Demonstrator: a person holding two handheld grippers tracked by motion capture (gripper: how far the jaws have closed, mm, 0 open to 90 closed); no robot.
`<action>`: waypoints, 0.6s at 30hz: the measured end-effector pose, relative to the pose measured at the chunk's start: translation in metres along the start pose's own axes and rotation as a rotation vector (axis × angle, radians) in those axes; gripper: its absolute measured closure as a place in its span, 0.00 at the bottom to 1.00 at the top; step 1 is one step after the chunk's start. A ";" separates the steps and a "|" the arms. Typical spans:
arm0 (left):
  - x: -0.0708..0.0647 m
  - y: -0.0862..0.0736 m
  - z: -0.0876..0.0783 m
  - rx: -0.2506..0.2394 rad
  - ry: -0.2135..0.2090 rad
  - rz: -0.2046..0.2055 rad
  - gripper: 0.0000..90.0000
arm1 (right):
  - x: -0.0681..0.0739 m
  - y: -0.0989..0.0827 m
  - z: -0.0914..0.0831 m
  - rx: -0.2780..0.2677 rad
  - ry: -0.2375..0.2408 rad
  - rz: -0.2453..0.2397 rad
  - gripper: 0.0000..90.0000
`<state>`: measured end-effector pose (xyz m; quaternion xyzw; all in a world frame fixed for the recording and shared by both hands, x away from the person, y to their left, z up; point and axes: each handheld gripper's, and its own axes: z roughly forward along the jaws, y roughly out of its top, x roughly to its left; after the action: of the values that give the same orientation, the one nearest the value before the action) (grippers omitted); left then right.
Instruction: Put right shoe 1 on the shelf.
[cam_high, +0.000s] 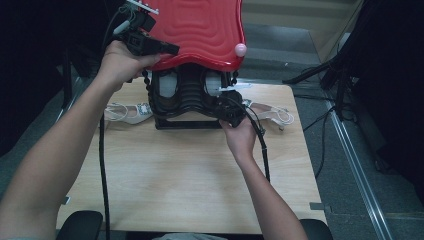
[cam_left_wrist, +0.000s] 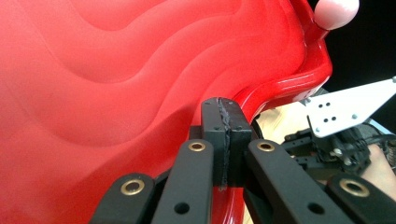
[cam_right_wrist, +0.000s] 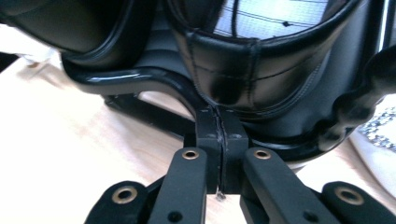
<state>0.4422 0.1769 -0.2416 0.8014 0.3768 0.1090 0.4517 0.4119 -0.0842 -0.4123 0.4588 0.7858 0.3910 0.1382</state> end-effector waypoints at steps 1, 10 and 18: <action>0.000 0.000 0.000 0.000 0.001 -0.001 1.00 | 0.000 -0.001 -0.001 -0.001 0.010 -0.001 0.99; -0.006 0.002 -0.008 0.016 -0.042 -0.037 0.84 | 0.004 -0.021 -0.017 -0.011 0.094 -0.024 0.98; -0.017 -0.013 -0.037 0.001 -0.034 -0.030 0.73 | -0.004 -0.045 -0.027 -0.023 0.155 -0.012 0.94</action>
<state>0.4053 0.1923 -0.2282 0.7975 0.3811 0.0883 0.4593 0.3709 -0.1133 -0.4287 0.4207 0.7925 0.4333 0.0847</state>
